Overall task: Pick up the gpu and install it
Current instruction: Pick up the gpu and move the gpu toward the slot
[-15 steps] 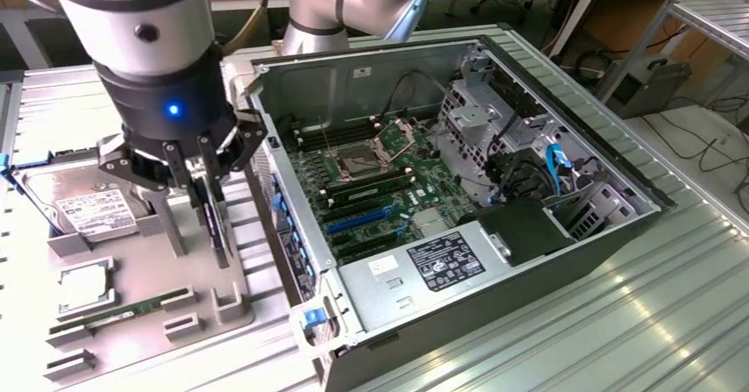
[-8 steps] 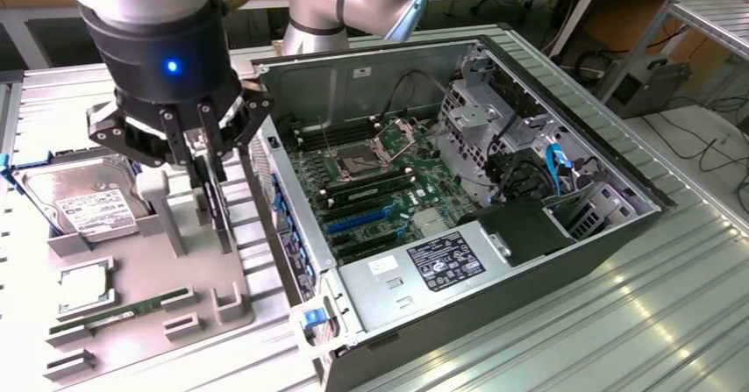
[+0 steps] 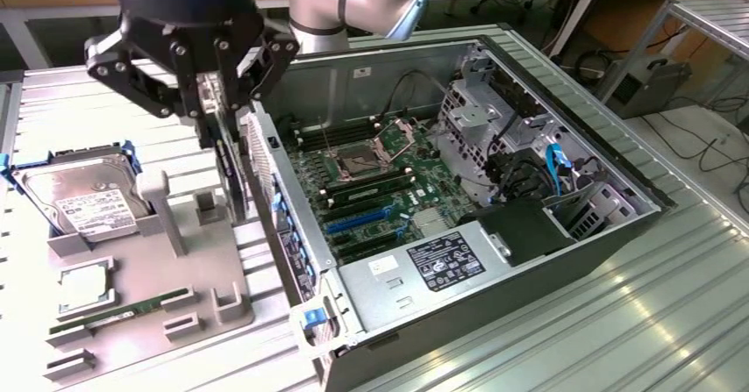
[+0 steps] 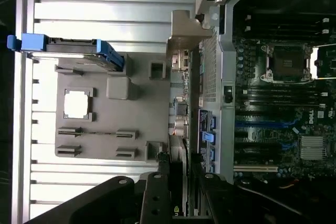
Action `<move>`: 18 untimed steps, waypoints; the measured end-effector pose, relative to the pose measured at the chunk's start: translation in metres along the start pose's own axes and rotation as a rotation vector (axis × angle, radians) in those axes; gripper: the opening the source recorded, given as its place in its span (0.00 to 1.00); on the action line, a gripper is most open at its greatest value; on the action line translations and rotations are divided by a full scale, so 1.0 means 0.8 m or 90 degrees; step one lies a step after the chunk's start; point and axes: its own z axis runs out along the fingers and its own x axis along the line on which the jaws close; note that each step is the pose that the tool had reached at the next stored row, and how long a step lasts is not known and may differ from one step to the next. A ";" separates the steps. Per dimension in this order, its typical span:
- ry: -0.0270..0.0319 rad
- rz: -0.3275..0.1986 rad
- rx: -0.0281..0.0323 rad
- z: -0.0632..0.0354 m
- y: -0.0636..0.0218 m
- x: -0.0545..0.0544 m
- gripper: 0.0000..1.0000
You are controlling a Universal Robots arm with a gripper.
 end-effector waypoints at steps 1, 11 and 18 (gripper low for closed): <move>0.0027 0.000 -0.0002 -0.006 0.000 -0.005 0.26; 0.0223 0.001 -0.0036 -0.019 -0.002 -0.084 0.26; 0.0257 0.001 -0.0039 -0.017 -0.003 -0.125 0.26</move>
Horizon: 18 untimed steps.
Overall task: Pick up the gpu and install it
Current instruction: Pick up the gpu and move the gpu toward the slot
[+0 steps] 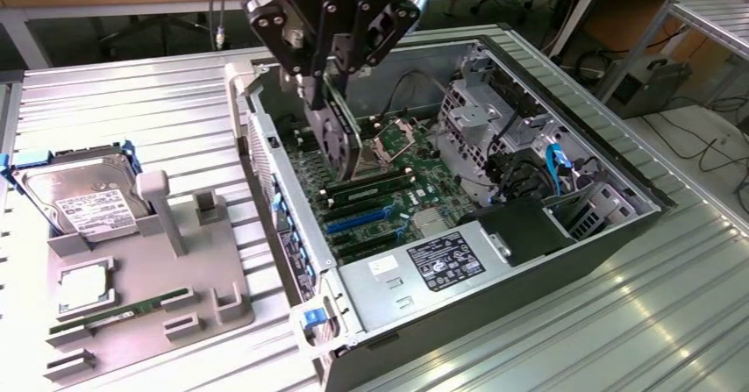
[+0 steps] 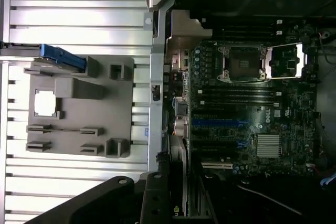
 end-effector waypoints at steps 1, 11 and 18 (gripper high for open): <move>0.0002 0.000 0.0000 0.001 0.000 -0.006 0.26; 0.0005 0.000 0.0028 0.022 0.011 -0.071 0.26; 0.0006 0.000 0.0058 0.042 0.023 -0.126 0.26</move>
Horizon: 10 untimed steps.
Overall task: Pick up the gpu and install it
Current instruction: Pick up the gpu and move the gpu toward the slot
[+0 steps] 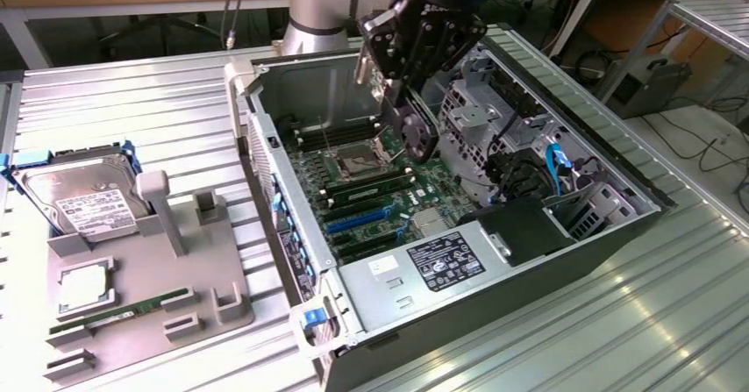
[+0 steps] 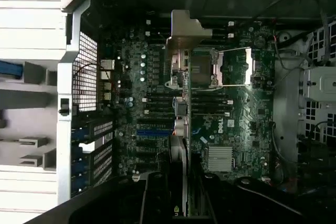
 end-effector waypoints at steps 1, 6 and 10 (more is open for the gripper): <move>0.0001 0.000 0.0005 0.004 0.002 -0.012 0.26; 0.0001 0.000 0.0006 0.016 0.003 -0.037 0.26; 0.0001 0.000 0.0006 0.016 0.003 -0.037 0.26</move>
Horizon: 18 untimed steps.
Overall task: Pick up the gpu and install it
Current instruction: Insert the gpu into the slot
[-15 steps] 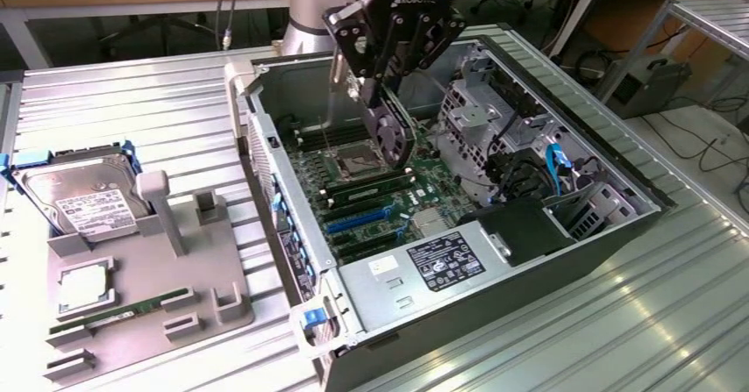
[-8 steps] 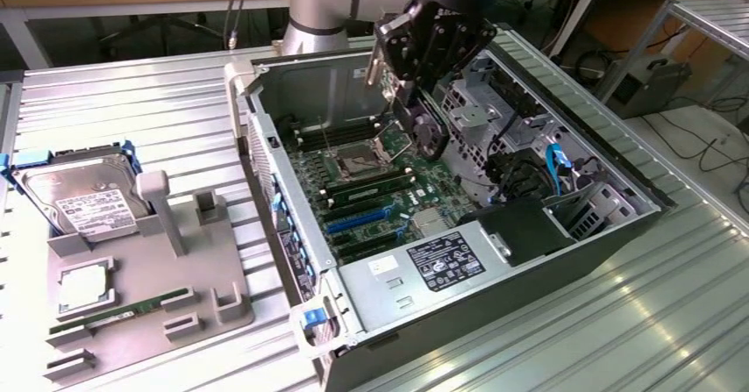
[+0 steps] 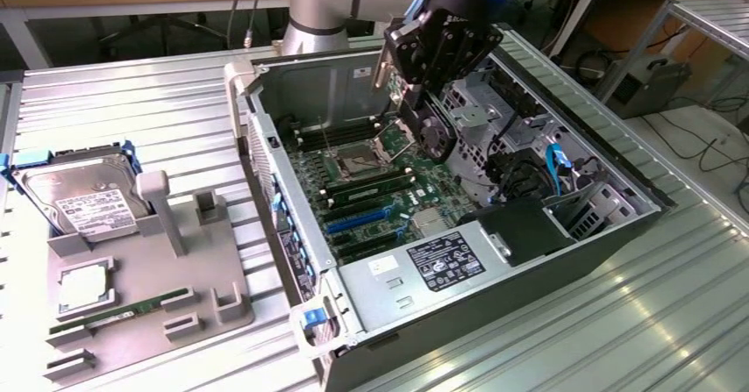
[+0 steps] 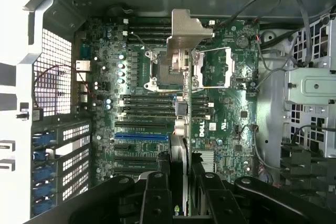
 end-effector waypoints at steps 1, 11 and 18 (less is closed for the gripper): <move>0.0000 0.000 0.0000 0.000 0.000 0.000 0.26; 0.0000 0.000 0.0000 0.000 0.000 0.000 0.26; -0.0074 -0.058 0.0020 0.000 0.000 -0.002 0.26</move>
